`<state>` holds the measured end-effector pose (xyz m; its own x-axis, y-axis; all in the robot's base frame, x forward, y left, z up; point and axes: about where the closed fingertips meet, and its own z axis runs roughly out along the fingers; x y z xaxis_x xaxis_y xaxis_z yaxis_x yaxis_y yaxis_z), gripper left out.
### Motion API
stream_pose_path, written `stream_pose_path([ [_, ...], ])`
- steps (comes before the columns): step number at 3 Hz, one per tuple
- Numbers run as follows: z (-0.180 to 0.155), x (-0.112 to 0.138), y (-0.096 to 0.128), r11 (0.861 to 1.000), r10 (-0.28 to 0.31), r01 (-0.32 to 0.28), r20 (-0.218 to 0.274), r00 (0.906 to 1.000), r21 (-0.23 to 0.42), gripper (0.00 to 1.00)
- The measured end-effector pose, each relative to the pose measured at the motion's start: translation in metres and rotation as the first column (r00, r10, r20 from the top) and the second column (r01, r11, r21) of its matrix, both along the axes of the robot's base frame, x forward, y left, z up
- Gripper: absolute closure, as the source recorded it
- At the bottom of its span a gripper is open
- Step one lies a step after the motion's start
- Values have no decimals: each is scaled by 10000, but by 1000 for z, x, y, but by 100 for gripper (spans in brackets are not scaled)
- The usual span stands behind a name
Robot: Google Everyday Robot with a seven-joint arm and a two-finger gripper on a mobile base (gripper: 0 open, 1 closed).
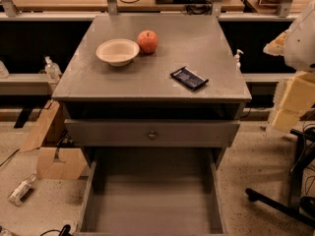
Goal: Place rxbar blueberry into middle drawer
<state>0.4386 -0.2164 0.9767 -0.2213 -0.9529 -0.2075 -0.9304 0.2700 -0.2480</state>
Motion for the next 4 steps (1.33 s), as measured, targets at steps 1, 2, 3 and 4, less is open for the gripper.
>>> stream_pose_path([
  [1,-1,8,2,10000,-55,54,57,10000,31,0],
  [2,-5,43,9,9970,-114,73,530,9985,765,0],
  [3,-9,84,9,9874,-704,525,1173,9906,1493,0],
  [4,-11,121,5,9657,-1630,1276,1454,9759,2260,0],
])
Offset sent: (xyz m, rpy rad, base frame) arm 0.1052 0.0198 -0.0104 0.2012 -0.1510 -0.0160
